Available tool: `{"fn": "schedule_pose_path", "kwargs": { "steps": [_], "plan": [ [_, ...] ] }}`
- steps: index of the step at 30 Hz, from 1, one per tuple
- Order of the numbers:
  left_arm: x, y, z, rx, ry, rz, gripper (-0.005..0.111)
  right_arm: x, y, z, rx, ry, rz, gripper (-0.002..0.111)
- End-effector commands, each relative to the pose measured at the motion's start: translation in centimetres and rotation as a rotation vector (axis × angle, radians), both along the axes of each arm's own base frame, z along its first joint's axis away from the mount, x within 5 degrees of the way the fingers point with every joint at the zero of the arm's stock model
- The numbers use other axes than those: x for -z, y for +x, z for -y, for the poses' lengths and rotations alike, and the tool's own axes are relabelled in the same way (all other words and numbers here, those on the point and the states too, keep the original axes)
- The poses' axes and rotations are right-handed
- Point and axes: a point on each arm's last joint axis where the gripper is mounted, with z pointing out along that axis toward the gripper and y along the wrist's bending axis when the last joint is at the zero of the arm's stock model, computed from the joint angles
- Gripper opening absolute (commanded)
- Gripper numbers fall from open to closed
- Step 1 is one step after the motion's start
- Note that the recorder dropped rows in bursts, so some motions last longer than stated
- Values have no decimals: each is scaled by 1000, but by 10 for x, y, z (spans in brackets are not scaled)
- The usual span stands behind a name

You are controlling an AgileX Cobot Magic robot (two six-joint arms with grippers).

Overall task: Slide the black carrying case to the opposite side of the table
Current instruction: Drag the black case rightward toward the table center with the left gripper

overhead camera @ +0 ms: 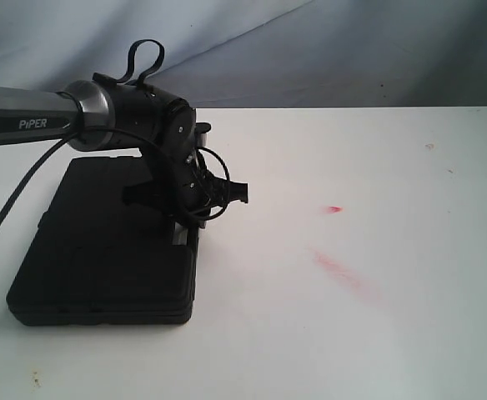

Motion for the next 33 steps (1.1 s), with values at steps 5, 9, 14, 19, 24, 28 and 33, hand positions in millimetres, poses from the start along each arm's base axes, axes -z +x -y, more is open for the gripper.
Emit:
{"fn": "schedule_pose_path", "kwargs": {
  "steps": [5, 9, 14, 19, 24, 28, 33],
  "plan": [
    [-1, 0, 3, -55, -24, -9, 0, 1, 0, 0, 5, -1, 4, 0],
    [-1, 1, 5, -66, -45, 0, 0, 1, 0, 0, 5, -1, 4, 0],
    [-1, 0, 7, -71, -58, 2, 0, 1, 0, 0, 5, -1, 4, 0],
    [-1, 0, 8, -79, -60, 0, 0, 1, 0, 0, 5, -1, 4, 0],
    [-2, -2, 15, -67, -61, -1, 0, 1, 0, 0, 5, -1, 4, 0],
    [2, -1, 29, -45, -43, -26, 0, 1, 0, 0, 5, -1, 4, 0],
    [5, 4, 54, -23, -46, -46, 0, 1, 0, 0, 5, -1, 4, 0]
  ]
}}
